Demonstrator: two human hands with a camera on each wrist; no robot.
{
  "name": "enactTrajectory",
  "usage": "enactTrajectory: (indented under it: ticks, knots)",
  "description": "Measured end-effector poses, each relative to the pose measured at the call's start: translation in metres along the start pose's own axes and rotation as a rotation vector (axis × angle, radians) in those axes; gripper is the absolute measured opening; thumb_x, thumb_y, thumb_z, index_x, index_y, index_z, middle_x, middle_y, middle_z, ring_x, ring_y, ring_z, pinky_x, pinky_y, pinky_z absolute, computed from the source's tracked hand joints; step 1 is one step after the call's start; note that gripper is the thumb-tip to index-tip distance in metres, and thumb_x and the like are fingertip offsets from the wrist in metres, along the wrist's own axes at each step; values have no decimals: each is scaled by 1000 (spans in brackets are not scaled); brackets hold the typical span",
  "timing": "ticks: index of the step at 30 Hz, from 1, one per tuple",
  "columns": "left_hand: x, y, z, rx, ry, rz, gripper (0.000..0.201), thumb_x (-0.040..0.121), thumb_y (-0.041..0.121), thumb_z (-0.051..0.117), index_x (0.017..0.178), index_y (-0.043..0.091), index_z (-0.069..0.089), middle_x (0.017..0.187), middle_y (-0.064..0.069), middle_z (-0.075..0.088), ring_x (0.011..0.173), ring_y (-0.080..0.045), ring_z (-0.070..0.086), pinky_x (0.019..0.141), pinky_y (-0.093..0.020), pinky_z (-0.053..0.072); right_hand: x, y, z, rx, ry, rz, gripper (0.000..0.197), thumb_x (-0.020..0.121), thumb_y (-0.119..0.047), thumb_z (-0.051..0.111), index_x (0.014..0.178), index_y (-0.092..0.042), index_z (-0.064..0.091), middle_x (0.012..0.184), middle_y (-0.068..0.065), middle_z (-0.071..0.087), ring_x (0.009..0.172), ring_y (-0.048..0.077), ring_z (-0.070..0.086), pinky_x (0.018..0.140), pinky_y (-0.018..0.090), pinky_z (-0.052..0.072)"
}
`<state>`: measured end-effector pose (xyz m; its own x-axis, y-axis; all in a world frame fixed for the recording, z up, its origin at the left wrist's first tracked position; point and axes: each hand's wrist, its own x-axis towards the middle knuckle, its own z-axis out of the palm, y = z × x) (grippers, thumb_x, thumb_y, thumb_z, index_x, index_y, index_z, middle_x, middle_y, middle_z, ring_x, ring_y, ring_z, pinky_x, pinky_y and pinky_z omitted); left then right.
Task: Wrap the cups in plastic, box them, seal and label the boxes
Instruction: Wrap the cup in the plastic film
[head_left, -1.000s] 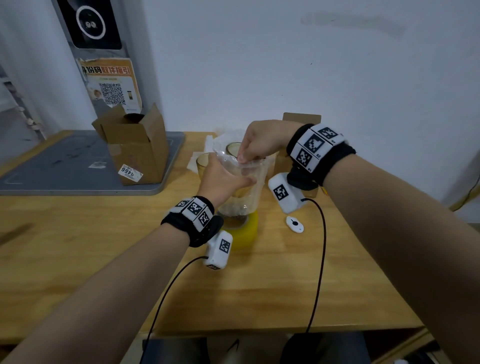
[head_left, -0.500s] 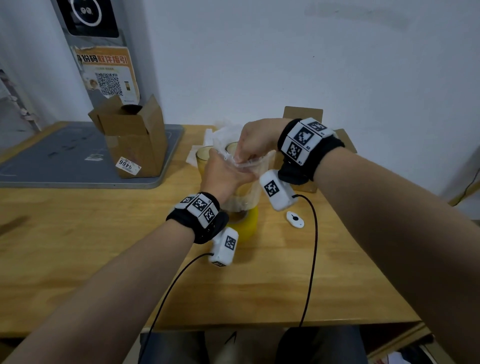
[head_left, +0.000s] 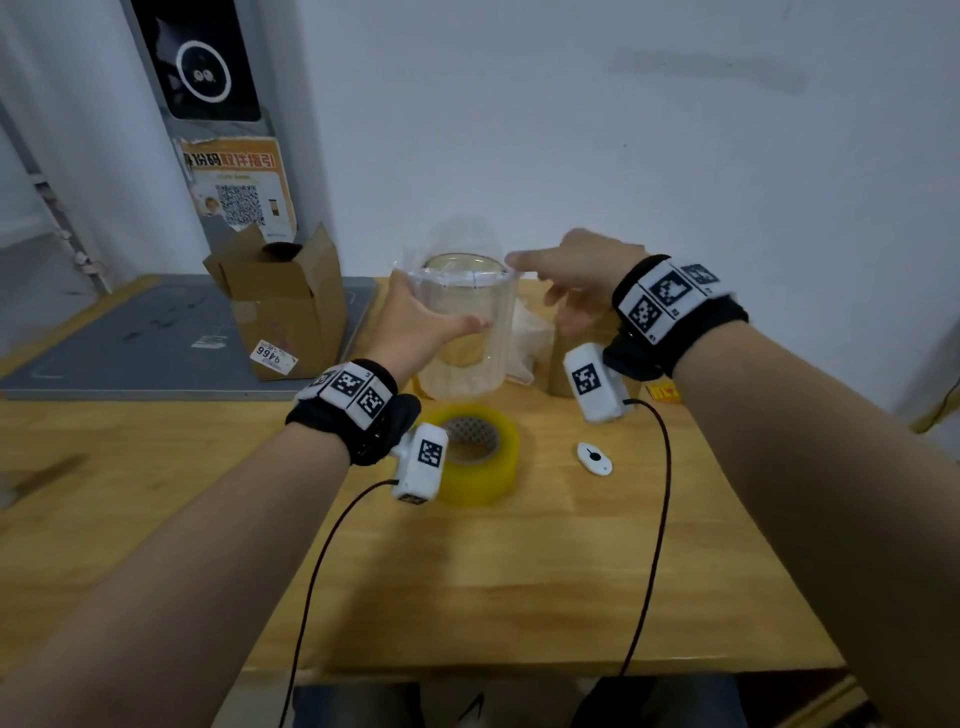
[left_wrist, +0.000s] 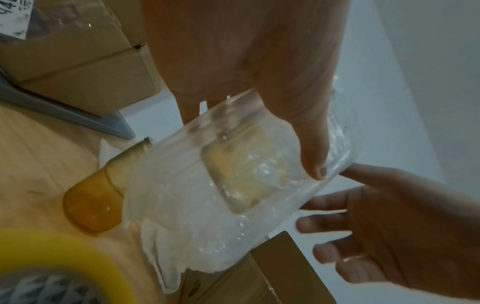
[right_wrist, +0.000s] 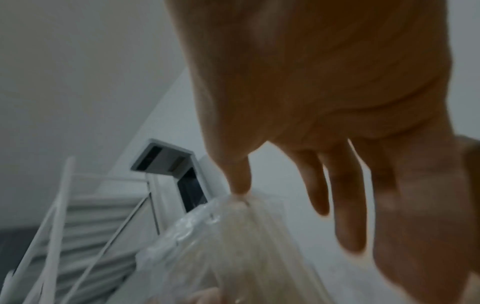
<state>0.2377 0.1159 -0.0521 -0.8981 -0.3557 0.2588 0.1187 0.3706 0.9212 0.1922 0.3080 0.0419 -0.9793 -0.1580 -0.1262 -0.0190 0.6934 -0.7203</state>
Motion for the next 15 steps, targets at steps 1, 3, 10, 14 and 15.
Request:
enactTrajectory:
  ticks: [1,3,10,14,15]
  knots:
    - [0,0,-1,-21,-18,13,102,41,56,94,124,21,47,122,2,61,112,-15,62,98,-44,55,-3,4,3,100,-127,73,60,93,-54,68,118,0,59,101,18,73,78,37,77,79,51,64]
    - [-1,0,-1,-44,-76,15,95,44,53,94,121,22,50,121,3,63,111,-14,63,97,-44,55,-8,10,9,331,-237,75,43,99,-37,65,119,0,60,103,24,74,83,42,77,79,50,64]
    - [9,22,-16,-126,-303,-240,58,75,26,87,125,21,58,133,-2,56,125,-27,55,94,-43,58,-2,10,24,421,51,-75,4,92,5,63,94,8,63,80,20,66,64,36,76,63,42,65]
    - [2,28,-20,-482,-208,-276,13,89,14,70,98,12,62,114,-14,53,114,-36,58,102,-53,54,-4,6,25,350,122,-137,8,91,-1,68,95,5,64,77,17,64,62,35,75,76,51,64]
    - [1,26,-18,-495,-153,-281,8,95,17,67,98,12,62,107,-12,55,106,-33,61,99,-52,56,-7,5,26,334,126,-160,8,91,-3,69,92,4,64,76,16,63,60,33,75,73,48,65]
